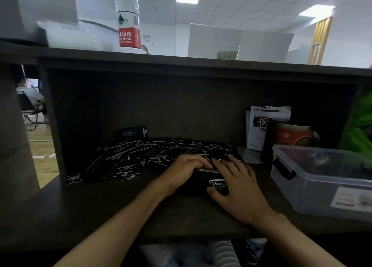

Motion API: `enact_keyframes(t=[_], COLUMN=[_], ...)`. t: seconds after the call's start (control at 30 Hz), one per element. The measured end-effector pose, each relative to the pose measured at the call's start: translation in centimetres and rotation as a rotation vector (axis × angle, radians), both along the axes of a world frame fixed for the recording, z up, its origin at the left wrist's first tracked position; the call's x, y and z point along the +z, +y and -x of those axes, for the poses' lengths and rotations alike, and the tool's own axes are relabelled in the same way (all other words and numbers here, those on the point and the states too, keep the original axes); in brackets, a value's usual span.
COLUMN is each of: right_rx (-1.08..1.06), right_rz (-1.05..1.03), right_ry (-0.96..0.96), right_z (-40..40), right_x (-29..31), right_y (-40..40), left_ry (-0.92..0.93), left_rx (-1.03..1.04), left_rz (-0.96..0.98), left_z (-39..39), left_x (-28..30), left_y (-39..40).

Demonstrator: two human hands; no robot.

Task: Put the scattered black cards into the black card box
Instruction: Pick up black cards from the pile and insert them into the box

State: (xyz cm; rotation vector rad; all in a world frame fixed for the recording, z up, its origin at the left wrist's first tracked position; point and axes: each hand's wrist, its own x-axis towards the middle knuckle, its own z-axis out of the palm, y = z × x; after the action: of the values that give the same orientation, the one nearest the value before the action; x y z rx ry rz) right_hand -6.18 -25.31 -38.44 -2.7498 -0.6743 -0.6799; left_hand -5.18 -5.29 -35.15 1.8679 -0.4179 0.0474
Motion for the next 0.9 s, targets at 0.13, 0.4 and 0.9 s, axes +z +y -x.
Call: enact_keyframes(t=[0.13, 0.4, 0.9], right_rx=[-0.038, -0.111, 0.0], right_rz=[-0.023, -0.011, -0.065], right_ry=[-0.044, -0.019, -0.068], right_z=[0.3, 0.2, -0.1], right_x=[0.3, 0.8, 0.1], right_y=[-0.1, -4.1, -4.0], left_ry=[0.073, -0.079, -0.217], left_rx=[0.135, 0.493, 0.228], left_rz=[0.046, -0.844, -0.11], left_z=[-1.1, -5.5, -3.5], left_x=[-0.2, -1.0, 0.3], left_y=[-0.5, -3.5, -1.9])
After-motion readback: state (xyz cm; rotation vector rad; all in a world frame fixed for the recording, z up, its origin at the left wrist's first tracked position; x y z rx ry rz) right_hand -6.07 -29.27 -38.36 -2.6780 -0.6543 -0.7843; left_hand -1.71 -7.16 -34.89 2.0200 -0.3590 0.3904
